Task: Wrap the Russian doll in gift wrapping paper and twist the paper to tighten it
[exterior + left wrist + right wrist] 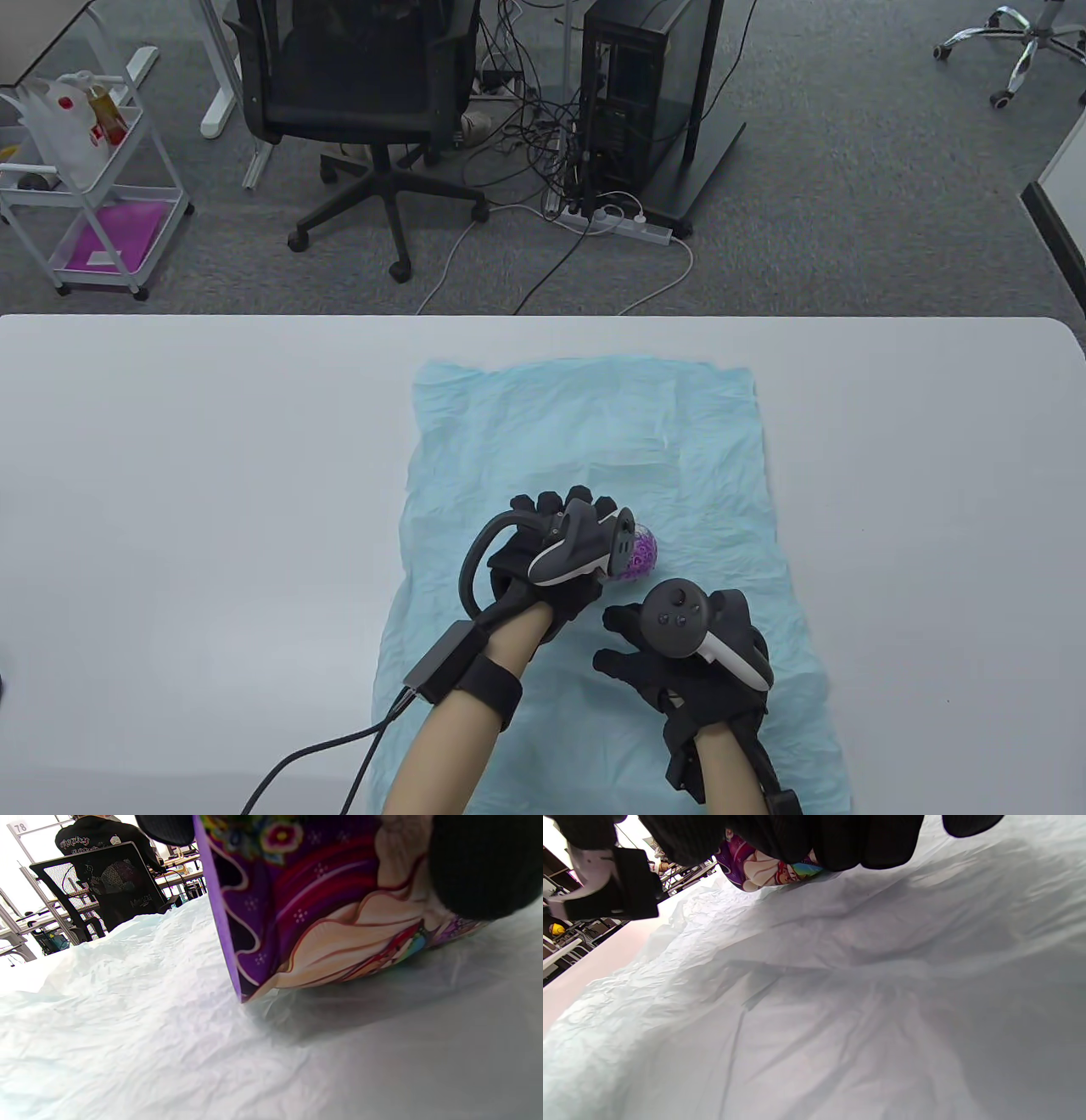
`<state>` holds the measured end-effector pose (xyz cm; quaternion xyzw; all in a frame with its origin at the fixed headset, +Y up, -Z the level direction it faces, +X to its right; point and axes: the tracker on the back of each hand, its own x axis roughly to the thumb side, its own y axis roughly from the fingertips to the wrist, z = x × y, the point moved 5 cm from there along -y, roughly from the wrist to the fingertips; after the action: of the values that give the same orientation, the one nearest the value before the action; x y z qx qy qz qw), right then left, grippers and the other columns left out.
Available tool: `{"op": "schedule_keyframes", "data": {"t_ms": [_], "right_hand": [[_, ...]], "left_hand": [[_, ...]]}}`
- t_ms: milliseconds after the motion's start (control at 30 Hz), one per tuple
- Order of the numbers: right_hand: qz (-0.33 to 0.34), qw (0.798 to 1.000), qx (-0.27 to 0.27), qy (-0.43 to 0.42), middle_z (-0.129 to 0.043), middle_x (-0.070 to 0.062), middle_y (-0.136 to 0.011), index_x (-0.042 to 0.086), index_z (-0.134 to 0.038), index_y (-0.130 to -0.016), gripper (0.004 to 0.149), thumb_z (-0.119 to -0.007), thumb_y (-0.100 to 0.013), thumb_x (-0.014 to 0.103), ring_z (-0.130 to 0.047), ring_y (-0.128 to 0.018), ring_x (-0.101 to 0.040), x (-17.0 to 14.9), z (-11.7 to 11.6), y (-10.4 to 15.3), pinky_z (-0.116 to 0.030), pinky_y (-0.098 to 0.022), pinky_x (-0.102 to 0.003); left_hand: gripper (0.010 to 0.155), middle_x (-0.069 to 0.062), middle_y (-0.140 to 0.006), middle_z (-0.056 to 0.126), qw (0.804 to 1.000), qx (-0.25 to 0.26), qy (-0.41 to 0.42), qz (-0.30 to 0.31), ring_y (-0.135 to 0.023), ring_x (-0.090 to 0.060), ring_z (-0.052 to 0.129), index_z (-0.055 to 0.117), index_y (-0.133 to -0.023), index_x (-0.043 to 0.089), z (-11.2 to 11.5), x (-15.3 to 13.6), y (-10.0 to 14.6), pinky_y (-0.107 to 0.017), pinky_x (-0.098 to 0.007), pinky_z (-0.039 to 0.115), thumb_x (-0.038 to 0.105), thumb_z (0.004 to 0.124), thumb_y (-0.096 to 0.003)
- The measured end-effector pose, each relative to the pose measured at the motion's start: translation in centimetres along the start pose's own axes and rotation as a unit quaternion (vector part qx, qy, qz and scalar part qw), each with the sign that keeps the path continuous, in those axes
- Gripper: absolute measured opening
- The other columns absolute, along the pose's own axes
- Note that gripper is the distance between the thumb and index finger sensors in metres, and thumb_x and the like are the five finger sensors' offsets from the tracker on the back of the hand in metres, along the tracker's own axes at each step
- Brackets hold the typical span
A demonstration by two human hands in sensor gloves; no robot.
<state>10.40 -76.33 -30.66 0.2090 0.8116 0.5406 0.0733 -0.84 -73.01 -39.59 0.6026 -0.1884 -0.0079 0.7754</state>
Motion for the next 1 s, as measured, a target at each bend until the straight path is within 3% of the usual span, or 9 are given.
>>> {"op": "schedule_keyframes", "data": {"t_ms": [167,300,467,567,733,900,1000], "right_hand": [[0.007,1.000,-0.023,0.013,-0.067,-0.008,-0.114,0.021,-0.062,-0.104,0.063,-0.074,-0.051,0.054,-0.070,-0.105,-0.037,0.2,1.4,0.8,-0.052,-0.072,-0.068],[0.002,0.999,-0.040,0.024,-0.068,-0.008,-0.113,0.022,-0.063,-0.103,0.061,-0.075,-0.051,0.051,-0.071,-0.104,-0.036,-0.3,2.6,1.6,-0.053,-0.071,-0.068],[-0.032,0.995,-0.009,0.091,-0.066,-0.004,-0.115,0.026,-0.061,-0.104,0.058,-0.077,-0.051,0.046,-0.069,-0.107,-0.033,-2.2,3.1,2.4,-0.048,-0.075,-0.068],[-0.045,0.993,0.015,0.111,-0.064,-0.002,-0.116,0.028,-0.060,-0.103,0.056,-0.078,-0.052,0.042,-0.066,-0.110,-0.031,-4.3,3.0,3.0,-0.045,-0.077,-0.068],[-0.083,0.983,0.078,0.144,-0.056,0.004,-0.119,0.032,-0.055,-0.104,0.058,-0.081,-0.052,0.032,-0.054,-0.116,-0.027,-7.9,1.8,4.4,-0.037,-0.081,-0.066],[-0.112,0.964,0.086,0.225,-0.044,0.015,-0.121,0.041,-0.046,-0.104,0.066,-0.083,-0.052,0.023,-0.038,-0.121,-0.018,-9.9,1.3,6.0,-0.028,-0.084,-0.062],[-0.096,0.946,0.066,0.303,-0.037,0.020,-0.121,0.045,-0.041,-0.103,0.072,-0.084,-0.051,0.020,-0.034,-0.121,-0.015,-10.5,1.1,6.5,-0.029,-0.085,-0.060]], "left_hand": [[0.095,0.016,-0.120,0.031,0.999,0.033,0.002,0.018,-0.116,-0.019,0.055,0.026,-0.105,0.050,-0.4,-1.5,2.1,-0.086,-0.050,0.047,0.066,0.081,-0.0290],[0.093,0.016,-0.120,0.030,0.995,0.080,0.008,0.059,-0.117,-0.019,0.055,0.028,-0.105,0.050,-1.1,-3.8,5.6,-0.086,-0.050,0.047,0.065,0.081,-0.0294],[0.086,0.018,-0.119,0.039,0.985,0.110,0.017,0.130,-0.115,-0.017,0.060,0.038,-0.103,0.052,0.0,-5.9,10.0,-0.086,-0.050,0.048,0.062,0.082,-0.0302],[0.081,0.022,-0.118,0.045,0.985,0.076,-0.025,0.154,-0.115,-0.016,0.063,0.043,-0.101,0.055,2.7,-7.0,11.5,-0.086,-0.052,0.046,0.061,0.082,-0.0303],[0.080,0.026,-0.118,0.046,0.983,-0.033,-0.093,0.156,-0.117,-0.015,0.061,0.043,-0.099,0.061,7.6,-8.6,12.0,-0.087,-0.056,0.040,0.060,0.083,-0.0296],[0.078,0.030,-0.117,0.043,0.978,-0.069,-0.064,0.187,-0.119,-0.013,0.055,0.047,-0.094,0.065,9.6,-9.4,12.1,-0.087,-0.055,0.036,0.055,0.087,-0.0283],[0.082,0.031,-0.117,0.042,0.975,-0.086,-0.051,0.197,-0.120,-0.013,0.052,0.046,-0.094,0.065,10.3,-9.6,12.0,-0.088,-0.054,0.035,0.055,0.090,-0.0255]]}}
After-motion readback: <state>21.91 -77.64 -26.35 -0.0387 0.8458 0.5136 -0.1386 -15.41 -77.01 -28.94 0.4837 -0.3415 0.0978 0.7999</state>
